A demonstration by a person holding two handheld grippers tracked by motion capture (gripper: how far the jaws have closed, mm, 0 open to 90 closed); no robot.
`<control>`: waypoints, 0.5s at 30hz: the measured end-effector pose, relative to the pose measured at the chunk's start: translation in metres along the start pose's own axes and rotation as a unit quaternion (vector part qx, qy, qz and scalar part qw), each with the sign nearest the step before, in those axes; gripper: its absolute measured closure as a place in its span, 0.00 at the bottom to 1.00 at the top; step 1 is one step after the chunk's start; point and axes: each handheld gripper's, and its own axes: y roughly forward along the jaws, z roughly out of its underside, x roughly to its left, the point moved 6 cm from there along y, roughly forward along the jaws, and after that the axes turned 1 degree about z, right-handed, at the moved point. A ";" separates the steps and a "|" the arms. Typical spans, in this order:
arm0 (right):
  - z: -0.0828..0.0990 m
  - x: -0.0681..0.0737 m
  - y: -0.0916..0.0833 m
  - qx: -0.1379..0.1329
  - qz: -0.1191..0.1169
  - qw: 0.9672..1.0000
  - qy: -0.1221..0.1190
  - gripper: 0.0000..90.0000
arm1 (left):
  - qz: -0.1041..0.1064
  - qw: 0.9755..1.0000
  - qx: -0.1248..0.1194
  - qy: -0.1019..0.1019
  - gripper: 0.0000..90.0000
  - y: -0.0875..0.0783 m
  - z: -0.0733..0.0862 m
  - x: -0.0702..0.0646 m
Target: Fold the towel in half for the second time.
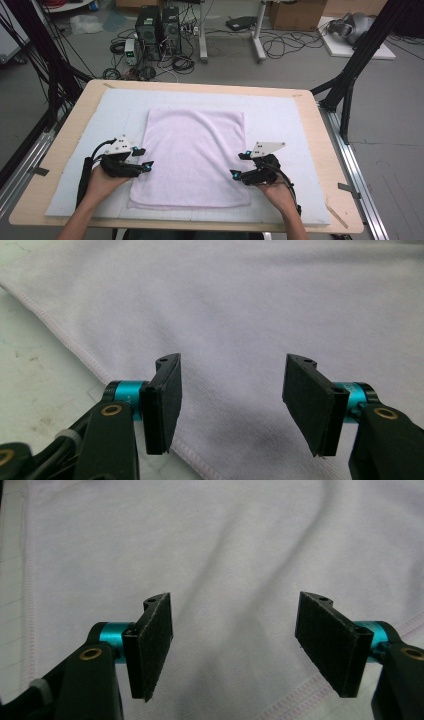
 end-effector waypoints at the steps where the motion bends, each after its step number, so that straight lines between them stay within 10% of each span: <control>1: -0.002 -0.002 -0.002 -0.001 0.002 1.000 0.002 0.34 | 0.001 1.000 -0.004 0.001 0.46 0.001 -0.003 0.001; 15: -0.034 -0.072 0.014 -0.011 0.005 0.999 0.033 0.35 | -0.016 1.000 -0.012 -0.010 0.52 0.020 -0.035 0.050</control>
